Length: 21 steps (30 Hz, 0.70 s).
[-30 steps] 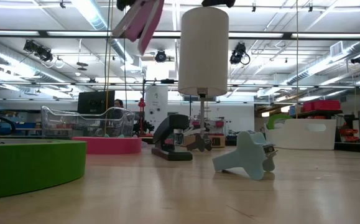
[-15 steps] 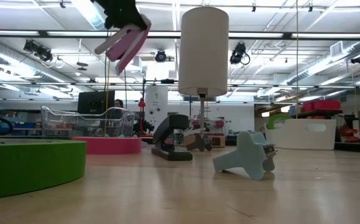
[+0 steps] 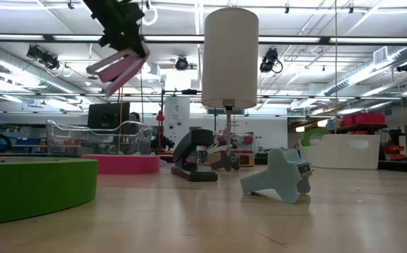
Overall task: Pick and place Stapler, Stapler remover, tape
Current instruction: Put the pink stapler into the top transparent bin
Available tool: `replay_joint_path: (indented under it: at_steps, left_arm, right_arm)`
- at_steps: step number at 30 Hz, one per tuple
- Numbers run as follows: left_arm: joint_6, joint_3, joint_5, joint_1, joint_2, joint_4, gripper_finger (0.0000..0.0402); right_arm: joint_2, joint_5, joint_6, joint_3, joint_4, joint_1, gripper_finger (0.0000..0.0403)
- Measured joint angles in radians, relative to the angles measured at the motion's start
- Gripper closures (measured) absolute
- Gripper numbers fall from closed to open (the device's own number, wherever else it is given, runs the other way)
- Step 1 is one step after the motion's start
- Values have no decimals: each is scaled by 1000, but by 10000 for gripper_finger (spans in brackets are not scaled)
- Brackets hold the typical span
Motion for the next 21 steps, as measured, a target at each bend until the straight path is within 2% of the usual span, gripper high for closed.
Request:
replay_joint_path:
  at_steps: [4,12,18,21]
  left_arm:
    - [45,-1,-8,49,3,1,227]
    - [290,-1,-22,94,24,1,227]
    - [508,-1,18,90,88,-24,227]
    - [520,-1,-20,90,149,-32,227]
  right_arm:
    - [-1,0,6,0,-15,0,198]
    - [-1,2,6,0,-71,6,204]
    - [-1,1,6,0,-78,7,204]
    - [-1,1,6,0,-78,7,204]
